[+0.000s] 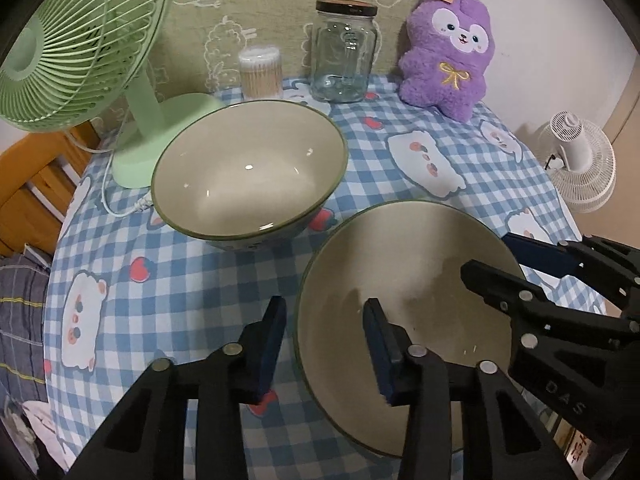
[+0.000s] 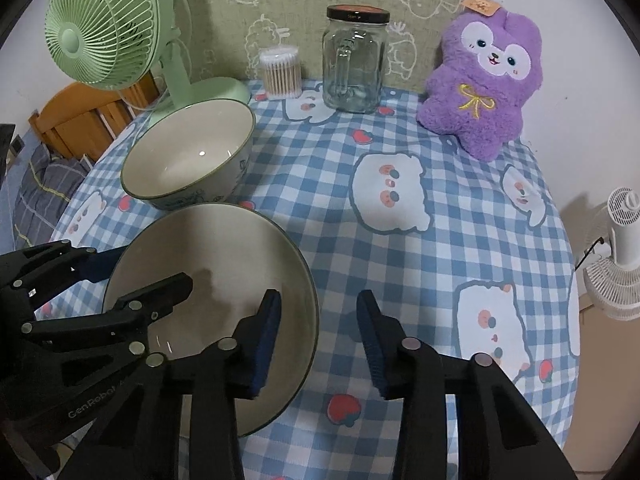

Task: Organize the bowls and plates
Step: 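Close both tools on the rim of the second white bowl, then lift the second bowl with both tools and carry it over the first bowl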

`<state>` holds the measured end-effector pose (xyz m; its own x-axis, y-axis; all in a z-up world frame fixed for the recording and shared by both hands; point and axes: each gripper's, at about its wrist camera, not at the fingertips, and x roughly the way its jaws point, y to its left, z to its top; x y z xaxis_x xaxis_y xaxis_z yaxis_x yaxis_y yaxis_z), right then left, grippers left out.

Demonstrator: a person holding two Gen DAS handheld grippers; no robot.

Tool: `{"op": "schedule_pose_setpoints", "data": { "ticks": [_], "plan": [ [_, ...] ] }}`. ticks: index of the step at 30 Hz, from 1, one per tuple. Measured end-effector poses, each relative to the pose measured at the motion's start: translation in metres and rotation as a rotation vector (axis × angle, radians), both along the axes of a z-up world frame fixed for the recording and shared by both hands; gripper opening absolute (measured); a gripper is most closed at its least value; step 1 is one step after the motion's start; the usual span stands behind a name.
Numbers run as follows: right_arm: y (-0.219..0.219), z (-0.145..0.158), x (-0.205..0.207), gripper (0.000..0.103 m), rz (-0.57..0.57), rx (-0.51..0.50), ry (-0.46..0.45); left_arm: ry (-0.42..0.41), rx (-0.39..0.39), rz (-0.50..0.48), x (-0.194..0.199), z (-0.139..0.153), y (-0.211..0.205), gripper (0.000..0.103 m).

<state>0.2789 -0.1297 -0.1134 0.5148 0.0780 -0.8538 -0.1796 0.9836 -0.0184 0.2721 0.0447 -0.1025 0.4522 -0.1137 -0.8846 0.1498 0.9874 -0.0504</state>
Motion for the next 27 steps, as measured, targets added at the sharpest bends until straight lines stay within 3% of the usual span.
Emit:
{"op": "schedule_pose_setpoints", "data": {
  "ticks": [4, 6, 13, 27],
  "plan": [
    [0.002, 0.000, 0.001, 0.024, 0.022, 0.009, -0.002, -0.005, 0.024, -0.001, -0.002, 0.000, -0.003, 0.025],
    [0.005, 0.000, 0.001, 0.016, 0.040, 0.000, 0.001, -0.001, 0.037, 0.004, -0.002, 0.001, -0.003, 0.024],
    [0.006, 0.003, -0.002, 0.014, 0.038, -0.002, 0.002, 0.018, 0.030, 0.017, -0.001, 0.001, 0.002, 0.012],
    [0.003, 0.007, -0.009, 0.014, 0.031, 0.008, 0.009, 0.005, 0.062, 0.006, -0.011, 0.006, 0.001, 0.012]
  ]
}}
